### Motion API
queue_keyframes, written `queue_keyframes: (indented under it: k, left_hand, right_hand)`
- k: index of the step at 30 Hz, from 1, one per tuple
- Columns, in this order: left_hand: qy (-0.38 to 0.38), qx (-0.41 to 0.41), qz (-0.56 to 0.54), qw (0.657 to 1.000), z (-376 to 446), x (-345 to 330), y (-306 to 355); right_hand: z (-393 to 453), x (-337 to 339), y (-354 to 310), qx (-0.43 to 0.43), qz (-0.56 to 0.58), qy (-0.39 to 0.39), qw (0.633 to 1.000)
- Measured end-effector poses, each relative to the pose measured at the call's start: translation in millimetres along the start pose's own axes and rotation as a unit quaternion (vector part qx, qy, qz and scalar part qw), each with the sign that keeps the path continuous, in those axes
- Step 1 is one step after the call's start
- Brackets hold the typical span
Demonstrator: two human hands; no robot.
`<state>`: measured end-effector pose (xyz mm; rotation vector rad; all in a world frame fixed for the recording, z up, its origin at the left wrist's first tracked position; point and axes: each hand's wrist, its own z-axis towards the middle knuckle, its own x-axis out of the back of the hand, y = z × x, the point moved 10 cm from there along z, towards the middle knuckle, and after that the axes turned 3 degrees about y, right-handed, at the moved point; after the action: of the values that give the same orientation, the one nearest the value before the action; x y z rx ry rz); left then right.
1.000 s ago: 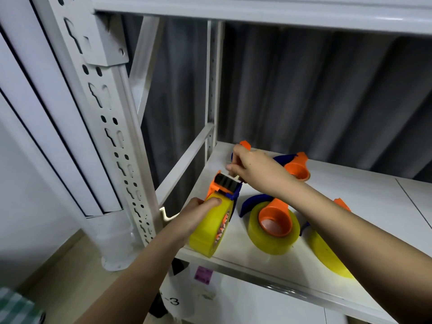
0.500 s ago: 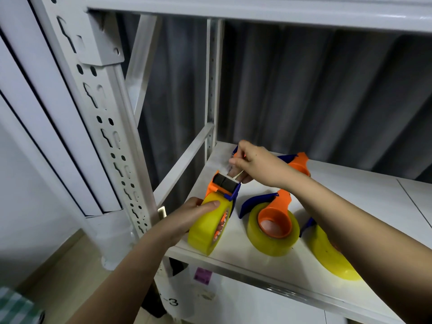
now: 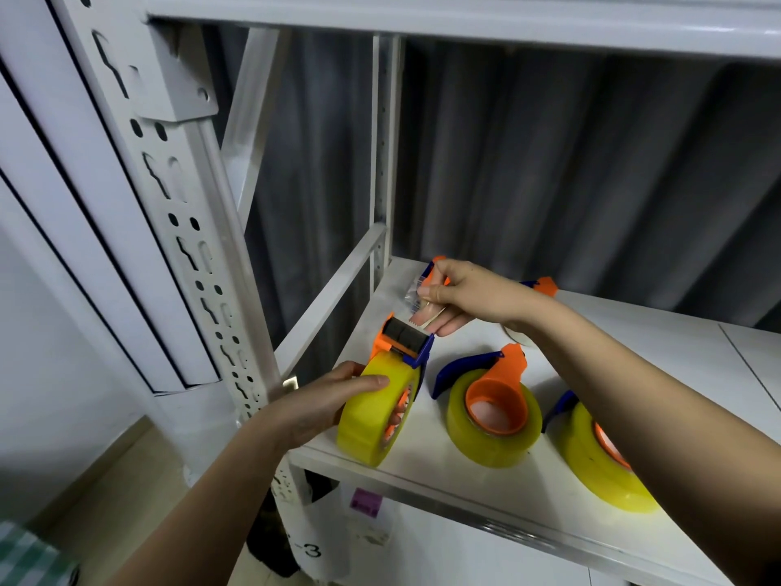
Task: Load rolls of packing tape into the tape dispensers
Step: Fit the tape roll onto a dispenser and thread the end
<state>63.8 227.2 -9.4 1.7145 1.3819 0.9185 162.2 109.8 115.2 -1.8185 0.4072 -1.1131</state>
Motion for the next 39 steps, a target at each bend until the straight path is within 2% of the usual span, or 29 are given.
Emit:
queue_keyframes:
  k: [3, 6, 11, 16, 24, 30, 32, 33, 34, 36, 37, 39]
  left_hand:
    - [0.034, 0.001, 0.049, 0.998, 4, 5, 5]
    - [0.063, 0.004, 0.037, 0.997, 9, 3, 6]
    - [0.164, -0.023, -0.002, 0.986, 7, 4, 5]
    - [0.135, -0.02, 0.004, 0.991, 3, 1, 8]
    - [0.07, -0.018, -0.015, 0.997, -1, -4, 8]
    - [0.067, 0.003, -0.031, 0.997, 0, 2, 3]
    - [0.078, 0.008, -0.002, 0.997, -2, 3, 5]
    - [0.098, 0.002, 0.049, 0.994, -4, 6, 9]
    - [0.139, -0.013, 0.125, 0.982, -8, 12, 17]
    - [0.273, -0.101, 0.246, 0.925, -19, 30, 46]
    - [0.307, -0.16, 0.223, 0.911, -23, 34, 60]
    - [0.3, -0.25, 0.107, 0.914, -23, 34, 81]
  right_hand:
    - [3, 3, 1, -0.002, 0.005, 0.024, 1.0]
    - [3, 6, -1, 0.008, -0.022, 0.06, 0.998]
    - [0, 3, -16, 0.052, -0.104, 0.088, 0.989]
    - [-9, 2, -26, 0.115, -0.19, 0.13, 0.966]
    - [-3, 14, -4, 0.051, -0.061, 0.113, 0.99]
    - [-1, 8, 5, 0.006, 0.036, 0.037, 0.999]
    - [0, 1, 7, -0.009, 0.071, 0.001, 0.997]
    - [1, -1, 9, -0.017, 0.083, -0.01, 0.996]
    - [2, -2, 11, -0.022, 0.092, -0.017, 0.995]
    - [5, -3, 14, -0.03, 0.109, -0.024, 0.993]
    - [6, -3, 14, -0.034, 0.12, -0.027, 0.992]
    - [6, -4, 16, -0.043, 0.138, -0.033, 0.989]
